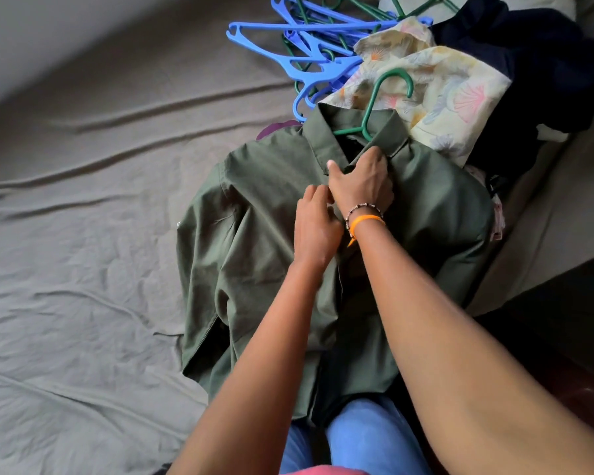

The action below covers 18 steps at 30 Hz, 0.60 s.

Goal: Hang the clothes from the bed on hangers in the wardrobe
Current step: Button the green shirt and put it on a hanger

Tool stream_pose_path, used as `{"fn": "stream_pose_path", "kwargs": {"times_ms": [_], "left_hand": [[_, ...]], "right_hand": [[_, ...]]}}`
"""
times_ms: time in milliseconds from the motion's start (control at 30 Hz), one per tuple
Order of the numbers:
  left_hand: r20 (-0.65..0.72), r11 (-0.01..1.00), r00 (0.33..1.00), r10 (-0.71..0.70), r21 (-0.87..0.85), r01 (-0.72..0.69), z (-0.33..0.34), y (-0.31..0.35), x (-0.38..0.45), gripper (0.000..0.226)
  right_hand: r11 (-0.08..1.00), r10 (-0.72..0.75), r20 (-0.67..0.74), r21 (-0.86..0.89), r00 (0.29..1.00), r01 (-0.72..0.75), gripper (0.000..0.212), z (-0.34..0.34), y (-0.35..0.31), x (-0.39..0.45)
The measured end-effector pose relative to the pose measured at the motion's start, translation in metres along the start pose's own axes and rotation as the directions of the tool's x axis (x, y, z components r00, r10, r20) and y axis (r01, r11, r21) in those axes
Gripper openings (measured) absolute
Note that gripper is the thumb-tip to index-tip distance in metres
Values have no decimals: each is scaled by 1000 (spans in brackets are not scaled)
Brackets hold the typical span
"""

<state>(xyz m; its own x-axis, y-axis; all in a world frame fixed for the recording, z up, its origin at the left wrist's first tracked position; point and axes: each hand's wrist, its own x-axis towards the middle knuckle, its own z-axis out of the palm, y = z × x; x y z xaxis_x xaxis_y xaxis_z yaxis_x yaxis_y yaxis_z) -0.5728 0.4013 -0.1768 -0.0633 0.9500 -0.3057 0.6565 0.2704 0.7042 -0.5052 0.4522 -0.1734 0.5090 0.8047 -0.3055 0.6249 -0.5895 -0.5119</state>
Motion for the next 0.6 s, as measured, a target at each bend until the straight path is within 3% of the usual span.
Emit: {"fn": "stream_pose_path", "kwargs": {"times_ms": [133, 300, 367, 433, 533, 600], "left_hand": [[-59, 997, 998, 26, -74, -30, -2, 2, 11, 47], [-83, 994, 992, -90, -62, 86, 8, 13, 23, 31], [-145, 996, 985, -89, -44, 83, 13, 20, 27, 23], [-170, 996, 985, -29, 75, 42, 18, 25, 32, 19], [-90, 911, 996, 21, 413, 18, 27, 23, 38, 21], [-81, 860, 997, 4, 509, 38, 28, 20, 38, 21]], "right_hand": [[970, 213, -42, 130, 976, -206, 24, -4, 16, 16], [921, 279, -8, 287, 960, -265, 9, -20, 47, 15], [860, 293, 54, 421, 955, -287, 18, -19, 55, 18], [780, 276, 139, 546, 951, -306, 32, -20, 60, 19], [734, 232, 177, 613, 956, -292, 36, -22, 67, 20], [713, 207, 184, 644, 961, -277, 36, -20, 66, 17]]}}
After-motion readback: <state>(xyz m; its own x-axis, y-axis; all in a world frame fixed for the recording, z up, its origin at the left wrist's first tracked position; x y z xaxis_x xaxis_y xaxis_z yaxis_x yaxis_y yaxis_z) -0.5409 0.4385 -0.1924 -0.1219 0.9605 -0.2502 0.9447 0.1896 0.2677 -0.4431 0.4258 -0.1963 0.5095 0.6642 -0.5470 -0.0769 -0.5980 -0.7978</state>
